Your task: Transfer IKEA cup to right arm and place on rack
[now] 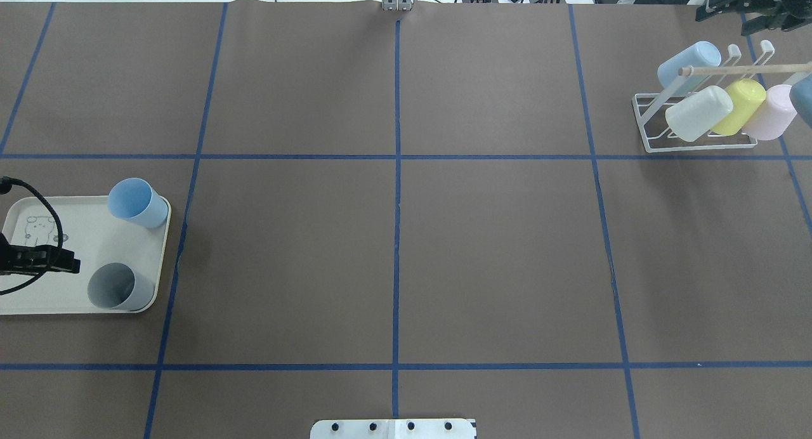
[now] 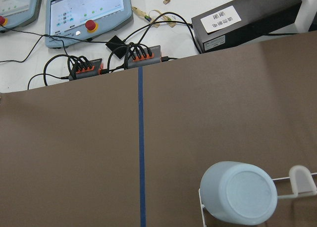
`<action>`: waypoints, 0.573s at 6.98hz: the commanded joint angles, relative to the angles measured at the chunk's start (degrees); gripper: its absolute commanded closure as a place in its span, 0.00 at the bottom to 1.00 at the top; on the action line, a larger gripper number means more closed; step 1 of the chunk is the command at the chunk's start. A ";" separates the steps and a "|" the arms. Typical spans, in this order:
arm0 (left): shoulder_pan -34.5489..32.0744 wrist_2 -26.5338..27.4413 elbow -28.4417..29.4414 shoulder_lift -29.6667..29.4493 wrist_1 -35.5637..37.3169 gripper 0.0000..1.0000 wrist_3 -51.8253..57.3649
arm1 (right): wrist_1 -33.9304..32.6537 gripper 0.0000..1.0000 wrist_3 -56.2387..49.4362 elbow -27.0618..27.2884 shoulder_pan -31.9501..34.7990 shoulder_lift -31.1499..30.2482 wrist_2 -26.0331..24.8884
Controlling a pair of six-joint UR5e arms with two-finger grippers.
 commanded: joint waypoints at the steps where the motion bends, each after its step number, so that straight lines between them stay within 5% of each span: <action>1: 0.53 -2.20 1.90 -2.01 1.08 0.27 0.05 | 0.06 0.00 0.19 1.23 -0.10 -0.82 0.30; 4: 0.96 -2.47 5.08 -4.93 1.08 0.27 -0.66 | 0.06 0.00 0.18 1.24 -0.10 -1.00 0.57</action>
